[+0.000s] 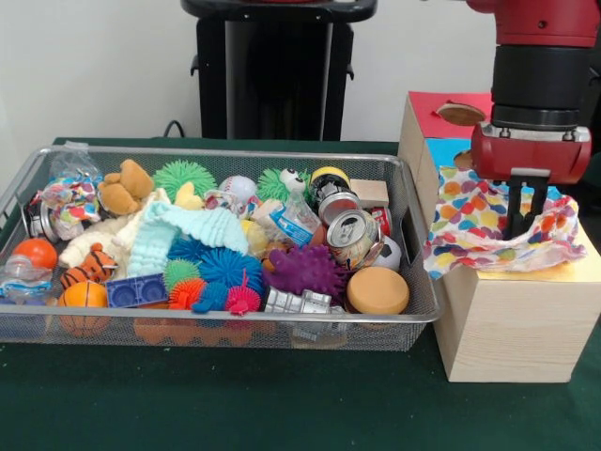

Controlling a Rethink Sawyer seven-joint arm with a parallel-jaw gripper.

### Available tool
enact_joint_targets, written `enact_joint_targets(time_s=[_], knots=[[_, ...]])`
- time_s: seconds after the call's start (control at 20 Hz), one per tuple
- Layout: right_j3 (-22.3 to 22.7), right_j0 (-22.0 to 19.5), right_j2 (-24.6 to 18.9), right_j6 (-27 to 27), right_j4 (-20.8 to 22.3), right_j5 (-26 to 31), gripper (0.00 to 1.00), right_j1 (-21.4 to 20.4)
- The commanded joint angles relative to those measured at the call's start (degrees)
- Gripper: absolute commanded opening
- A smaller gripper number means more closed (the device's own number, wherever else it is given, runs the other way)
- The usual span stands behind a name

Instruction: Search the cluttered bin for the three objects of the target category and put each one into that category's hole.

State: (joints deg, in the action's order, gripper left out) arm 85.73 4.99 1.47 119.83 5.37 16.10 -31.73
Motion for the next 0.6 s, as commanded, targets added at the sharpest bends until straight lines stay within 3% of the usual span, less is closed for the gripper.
enact_joint_targets(time_s=[0.05,0.35,0.6], knots=[[6.5,0.5,-1.0,9.2,-1.1,-0.3,0.0,3.1],[6.0,1.7,-0.2,10.0,-1.6,-0.2,0.0,3.8],[4.2,0.2,-1.5,8.1,-1.0,-1.8,0.0,5.7]])
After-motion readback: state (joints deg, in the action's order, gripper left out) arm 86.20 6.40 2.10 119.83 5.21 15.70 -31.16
